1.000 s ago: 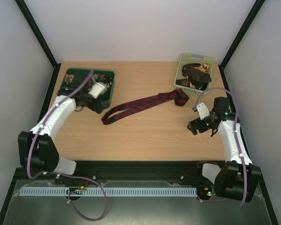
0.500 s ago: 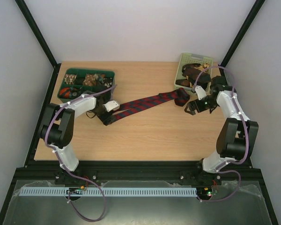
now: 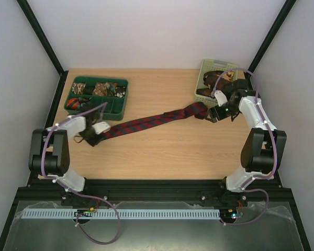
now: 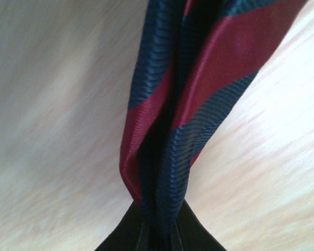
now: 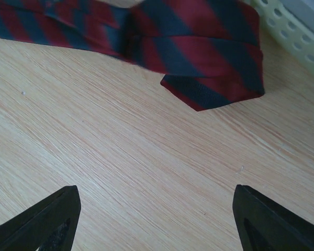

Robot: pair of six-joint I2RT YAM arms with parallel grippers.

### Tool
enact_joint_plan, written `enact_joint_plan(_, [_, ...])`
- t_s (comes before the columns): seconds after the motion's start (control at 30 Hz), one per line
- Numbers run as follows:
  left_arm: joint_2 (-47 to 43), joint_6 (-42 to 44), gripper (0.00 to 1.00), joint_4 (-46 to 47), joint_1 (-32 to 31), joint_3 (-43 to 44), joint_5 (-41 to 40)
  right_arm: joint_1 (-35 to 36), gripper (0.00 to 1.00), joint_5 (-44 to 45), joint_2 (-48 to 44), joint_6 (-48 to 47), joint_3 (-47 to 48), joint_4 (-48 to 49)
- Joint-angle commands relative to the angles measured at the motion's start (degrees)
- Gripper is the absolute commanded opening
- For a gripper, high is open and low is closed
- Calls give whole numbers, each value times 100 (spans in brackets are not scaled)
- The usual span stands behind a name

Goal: Roll the ties
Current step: Flatten out the tie at the center of the board.

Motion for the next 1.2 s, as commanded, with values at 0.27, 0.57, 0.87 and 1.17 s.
enact_joint_plan(0.27, [-613, 3060, 5, -1648, 2294, -132, 85, 1327, 77, 465, 517, -498, -80, 567])
enact_joint_plan(0.57, [-137, 3400, 4, -2038, 3424, 708, 159, 2213, 88, 1512, 1614, -443, 149, 1524])
enact_joint_plan(0.87, [-81, 3304, 4, -2075, 3411, 910, 418, 2215, 17, 2804, 1840, -81, -273, 2528])
enact_joint_plan(1.17, [-175, 3471, 3, -2743, 2987, 939, 936, 1345, 1, 2724, -734, -1050, -2479, 1221])
